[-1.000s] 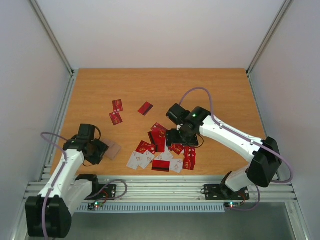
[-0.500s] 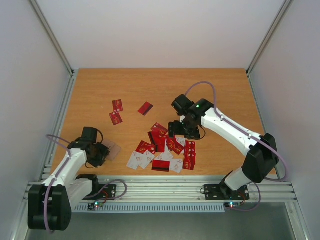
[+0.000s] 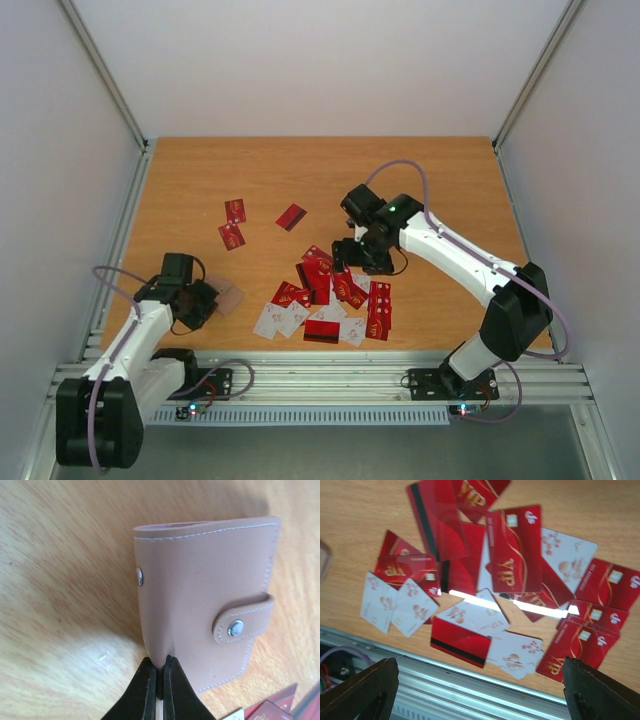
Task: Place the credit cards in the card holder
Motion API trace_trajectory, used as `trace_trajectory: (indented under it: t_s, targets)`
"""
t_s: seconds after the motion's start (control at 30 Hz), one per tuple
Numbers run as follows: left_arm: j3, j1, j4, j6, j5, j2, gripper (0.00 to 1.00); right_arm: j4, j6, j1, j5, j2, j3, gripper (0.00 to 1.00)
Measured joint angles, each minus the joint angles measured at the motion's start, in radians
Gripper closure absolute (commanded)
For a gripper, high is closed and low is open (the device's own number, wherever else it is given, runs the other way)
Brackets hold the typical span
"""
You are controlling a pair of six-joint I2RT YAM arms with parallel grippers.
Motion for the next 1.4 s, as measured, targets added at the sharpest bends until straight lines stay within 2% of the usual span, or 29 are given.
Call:
trace_trajectory:
  t_s: [0.17, 0.43, 0.67, 0.87, 0.97, 1.4]
  targets:
    - [0.056, 0.0, -0.06, 0.065, 0.016, -0.056, 1.0, 0.013, -0.041, 0.0, -0.039, 0.031, 0.082, 0.14]
    - [0.216, -0.008, -0.134, 0.181, 0.098, -0.042, 1.0, 0.018, -0.109, 0.017, -0.091, 0.055, 0.194, 0.21]
    - [0.376, -0.111, -0.14, 0.269, 0.186, 0.012, 1.0, 0.01, -0.149, 0.113, -0.116, 0.122, 0.336, 0.22]
    - [0.459, -0.185, -0.14, 0.328, 0.254, 0.056, 1.0, 0.006, -0.119, 0.154, -0.156, 0.209, 0.443, 0.26]
    - [0.492, -0.2, -0.14, 0.352, 0.284, 0.079, 1.0, 0.005, -0.091, 0.159, -0.161, 0.243, 0.48, 0.31]
    - [0.608, -0.344, -0.143, 0.44, 0.323, 0.162, 1.0, 0.005, 0.009, 0.163, -0.179, 0.322, 0.529, 0.49]
